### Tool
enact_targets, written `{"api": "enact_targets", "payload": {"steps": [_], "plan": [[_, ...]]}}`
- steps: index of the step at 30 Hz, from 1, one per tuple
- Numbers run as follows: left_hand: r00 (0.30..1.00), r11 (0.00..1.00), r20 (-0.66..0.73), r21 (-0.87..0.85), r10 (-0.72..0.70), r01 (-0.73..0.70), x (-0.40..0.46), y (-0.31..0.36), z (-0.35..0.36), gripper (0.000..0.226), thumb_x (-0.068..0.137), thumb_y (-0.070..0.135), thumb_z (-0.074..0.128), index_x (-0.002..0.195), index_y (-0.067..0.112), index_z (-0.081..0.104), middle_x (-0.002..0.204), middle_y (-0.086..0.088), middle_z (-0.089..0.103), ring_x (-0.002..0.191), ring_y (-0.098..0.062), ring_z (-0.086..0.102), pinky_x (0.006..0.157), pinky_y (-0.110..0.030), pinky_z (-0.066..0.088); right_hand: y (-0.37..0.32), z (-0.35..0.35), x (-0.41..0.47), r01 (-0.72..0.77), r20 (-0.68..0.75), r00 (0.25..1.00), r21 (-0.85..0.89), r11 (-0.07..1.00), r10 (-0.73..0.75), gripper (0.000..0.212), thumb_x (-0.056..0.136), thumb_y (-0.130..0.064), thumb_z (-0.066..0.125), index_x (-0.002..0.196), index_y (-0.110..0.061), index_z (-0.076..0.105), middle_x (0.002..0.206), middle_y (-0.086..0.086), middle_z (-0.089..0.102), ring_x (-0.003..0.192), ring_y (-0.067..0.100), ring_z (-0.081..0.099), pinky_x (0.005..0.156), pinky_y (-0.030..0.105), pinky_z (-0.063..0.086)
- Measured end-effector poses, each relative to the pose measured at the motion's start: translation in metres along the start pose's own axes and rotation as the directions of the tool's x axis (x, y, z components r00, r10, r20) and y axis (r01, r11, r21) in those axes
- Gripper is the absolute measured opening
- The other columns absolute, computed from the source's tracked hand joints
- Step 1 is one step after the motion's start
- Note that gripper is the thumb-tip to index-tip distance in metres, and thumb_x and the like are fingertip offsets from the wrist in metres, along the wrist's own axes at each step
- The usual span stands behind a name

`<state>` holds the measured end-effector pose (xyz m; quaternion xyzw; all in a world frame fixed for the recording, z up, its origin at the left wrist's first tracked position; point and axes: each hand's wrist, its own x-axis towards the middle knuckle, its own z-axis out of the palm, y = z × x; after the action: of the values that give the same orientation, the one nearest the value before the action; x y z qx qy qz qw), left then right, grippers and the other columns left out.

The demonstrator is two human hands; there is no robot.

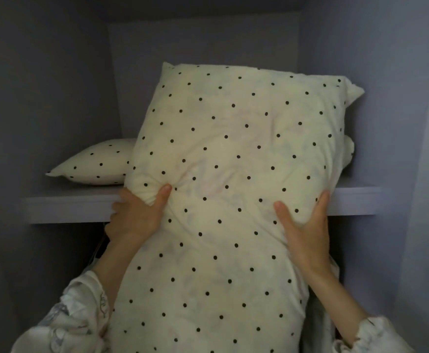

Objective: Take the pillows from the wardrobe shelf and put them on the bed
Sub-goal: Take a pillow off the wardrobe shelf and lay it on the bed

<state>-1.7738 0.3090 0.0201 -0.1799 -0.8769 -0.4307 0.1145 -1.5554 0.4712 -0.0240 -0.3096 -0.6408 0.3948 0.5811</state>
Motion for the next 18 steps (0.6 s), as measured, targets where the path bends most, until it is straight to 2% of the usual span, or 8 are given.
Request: {"api": "enact_targets", "payload": {"steps": [3,5,7,10,13,14,16,18], "plan": [[1.000,0.998,0.011,-0.066,0.016,-0.015,0.001,-0.003,-0.002,0.118,0.056,0.092,0.037,0.140,0.011,0.018,0.141,-0.019,0.033,0.127,-0.037,0.036,0.102,-0.051,0.032,0.000,0.001,0.004,-0.168,-0.013,0.985,0.087,0.982,0.169,0.097,0.060,-0.064,0.072,0.137,-0.023,0.030,0.135,-0.003,0.048,0.124,0.022,0.045,0.102,0.037,0.037],[0.998,0.978,0.042,-0.206,0.038,-0.028,0.001,-0.004,-0.008,0.124,0.049,0.090,0.049,0.141,0.011,0.022,0.143,-0.016,0.034,0.129,-0.035,0.035,0.106,-0.051,0.033,-0.001,0.001,0.008,-0.221,-0.004,0.975,0.111,0.969,0.223,0.093,0.059,-0.060,0.075,0.132,-0.018,0.035,0.125,-0.003,0.052,0.117,0.021,0.049,0.096,0.035,0.039],[0.993,0.939,0.097,-0.343,0.067,-0.030,0.001,-0.005,-0.016,0.128,0.041,0.086,0.056,0.142,0.013,0.024,0.144,-0.011,0.037,0.127,-0.031,0.041,0.104,-0.049,0.037,-0.003,0.001,0.010,-0.229,0.014,0.973,0.161,0.960,0.229,0.089,0.060,-0.053,0.079,0.130,-0.015,0.038,0.123,-0.002,0.054,0.115,0.021,0.051,0.099,0.039,0.041],[0.980,0.908,0.180,-0.419,0.090,-0.006,-0.005,-0.007,-0.032,0.132,0.034,0.084,0.064,0.143,0.018,0.025,0.144,-0.005,0.038,0.128,-0.027,0.042,0.105,-0.048,0.038,-0.008,-0.004,0.008,-0.194,0.031,0.981,0.220,0.956,0.192,0.084,0.063,-0.042,0.081,0.131,-0.015,0.040,0.126,0.001,0.056,0.115,0.020,0.053,0.102,0.044,0.042],[0.967,0.890,0.237,-0.454,0.091,0.028,-0.016,-0.014,-0.043,0.121,0.040,0.076,0.071,0.140,0.023,0.028,0.142,-0.002,0.040,0.126,-0.024,0.043,0.104,-0.045,0.039,-0.009,-0.013,-0.002,-0.182,0.046,0.983,0.245,0.952,0.176,0.078,0.063,-0.041,0.082,0.126,-0.018,0.042,0.121,-0.003,0.057,0.110,0.017,0.055,0.099,0.043,0.044],[0.963,0.883,0.260,-0.467,0.077,0.055,-0.021,-0.019,-0.044,0.115,0.046,0.072,0.074,0.139,0.024,0.028,0.138,-0.001,0.042,0.122,-0.023,0.045,0.100,-0.044,0.042,-0.009,-0.017,-0.007,-0.176,0.055,0.984,0.244,0.954,0.168,0.074,0.063,-0.041,0.082,0.122,-0.020,0.043,0.118,-0.005,0.058,0.109,0.015,0.055,0.098,0.041,0.044],[0.951,0.848,0.298,-0.522,0.080,0.092,-0.033,-0.031,-0.046,0.102,0.055,0.060,0.079,0.137,0.024,0.031,0.124,0.005,0.050,0.103,-0.015,0.052,0.083,-0.035,0.046,-0.011,-0.026,-0.020,-0.166,0.075,0.986,0.237,0.957,0.152,0.067,0.064,-0.040,0.081,0.116,-0.023,0.043,0.111,-0.011,0.057,0.105,0.012,0.055,0.094,0.037,0.045],[0.946,0.812,0.309,-0.574,0.099,0.103,-0.048,-0.040,-0.049,0.096,0.058,0.052,0.080,0.136,0.023,0.033,0.113,0.009,0.052,0.090,-0.008,0.051,0.073,-0.027,0.043,-0.015,-0.035,-0.035,-0.163,0.089,0.985,0.235,0.958,0.145,0.064,0.066,-0.038,0.081,0.116,-0.022,0.043,0.109,-0.012,0.057,0.103,0.011,0.056,0.090,0.035,0.045]]}}
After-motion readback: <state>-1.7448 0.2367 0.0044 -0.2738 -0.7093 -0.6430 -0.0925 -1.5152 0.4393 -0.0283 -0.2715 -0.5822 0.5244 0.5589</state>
